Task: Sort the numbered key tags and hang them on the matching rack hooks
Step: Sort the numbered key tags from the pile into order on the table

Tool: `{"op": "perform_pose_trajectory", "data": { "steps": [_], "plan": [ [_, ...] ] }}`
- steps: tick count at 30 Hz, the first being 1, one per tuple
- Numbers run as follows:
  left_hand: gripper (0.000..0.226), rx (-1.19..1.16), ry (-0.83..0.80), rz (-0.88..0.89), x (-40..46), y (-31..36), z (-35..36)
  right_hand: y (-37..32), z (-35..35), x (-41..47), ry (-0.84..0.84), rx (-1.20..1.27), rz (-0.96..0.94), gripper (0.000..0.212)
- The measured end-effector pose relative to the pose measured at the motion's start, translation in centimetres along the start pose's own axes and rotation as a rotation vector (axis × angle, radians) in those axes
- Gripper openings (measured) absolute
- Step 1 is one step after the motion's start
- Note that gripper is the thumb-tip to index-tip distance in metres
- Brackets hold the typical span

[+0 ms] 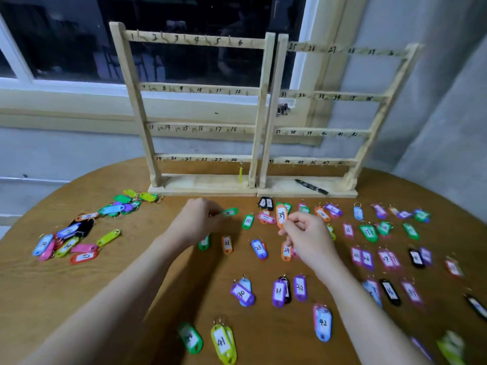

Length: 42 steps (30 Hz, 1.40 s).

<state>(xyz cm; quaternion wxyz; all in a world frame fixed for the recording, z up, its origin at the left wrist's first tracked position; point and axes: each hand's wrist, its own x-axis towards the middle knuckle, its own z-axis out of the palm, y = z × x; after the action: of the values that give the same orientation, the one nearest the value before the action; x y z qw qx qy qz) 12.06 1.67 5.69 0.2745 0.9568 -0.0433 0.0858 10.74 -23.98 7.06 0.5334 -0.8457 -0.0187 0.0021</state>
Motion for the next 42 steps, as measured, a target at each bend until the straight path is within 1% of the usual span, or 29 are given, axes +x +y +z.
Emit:
{"op": "perform_pose_trajectory", "data": {
  "steps": [4, 9, 12, 15, 18, 20, 22, 24, 27, 30, 33, 37, 40, 42],
  "plan": [
    [0.016, 0.11, -0.109, 0.021, 2.1, 0.7, 0.8, 0.4, -0.8, -0.6, 0.006, 0.018, 0.024, 0.021],
    [0.009, 0.132, -0.241, 0.107, 3.7, 1.8, 1.7, 1.1, -1.1, -0.8, 0.003, 0.031, 0.045, 0.022],
    [0.012, 0.173, -0.331, 0.101, 4.4, 2.1, 2.6, 1.3, -1.1, -0.6, -0.016, 0.01, 0.046, 0.019],
    [0.014, 0.227, -0.371, 0.084, 5.2, 2.3, 2.9, 1.4, -1.2, -0.4, -0.022, 0.012, 0.045, 0.018],
    [0.025, 0.269, -0.406, 0.078, 6.0, 2.6, 2.8, 1.6, -1.4, -0.2, -0.024, 0.02, 0.052, 0.018],
    [0.028, 0.284, -0.427, 0.071, 6.4, 2.7, 2.6, 1.8, -1.5, -0.1, -0.019, 0.035, 0.049, 0.019],
    [0.021, 0.285, -0.431, 0.067, 6.8, 2.7, 2.5, 2.0, -1.7, 0.0, -0.011, 0.042, 0.043, 0.02],
    [0.004, 0.271, -0.414, 0.055, 6.9, 2.7, 2.3, 2.3, -1.8, 0.1, -0.009, 0.046, 0.036, 0.02],
    [0.013, 0.26, -0.365, 0.05, 6.7, 2.6, 2.1, 2.6, -2.0, -0.2, -0.027, 0.048, 0.022, 0.021],
    [0.012, 0.193, -0.292, 0.098, 6.0, 2.7, 2.0, 2.9, -2.8, -0.9, -0.03, 0.043, -0.014, 0.027],
    [0.008, 0.121, -0.242, 0.16, 4.8, 4.2, 2.2, 3.5, -4.1, -1.7, -0.025, 0.04, -0.013, 0.018],
    [0.016, 0.094, -0.234, 0.312, 2.9, 7.5, 3.1, 4.7, -6.2, -3.5, -0.01, 0.009, 0.024, 0.007],
    [0.012, 0.041, -0.247, 0.377, 1.2, 9.5, 4.2, 5.7, -8.0, -5.5, 0.022, 0.075, 0.062, 0.003],
    [0.01, 0.019, -0.253, 0.409, 0.1, 10.5, 5.1, 6.4, -9.3, -6.9, 0.053, 0.115, 0.078, 0.004]
  ]
}}
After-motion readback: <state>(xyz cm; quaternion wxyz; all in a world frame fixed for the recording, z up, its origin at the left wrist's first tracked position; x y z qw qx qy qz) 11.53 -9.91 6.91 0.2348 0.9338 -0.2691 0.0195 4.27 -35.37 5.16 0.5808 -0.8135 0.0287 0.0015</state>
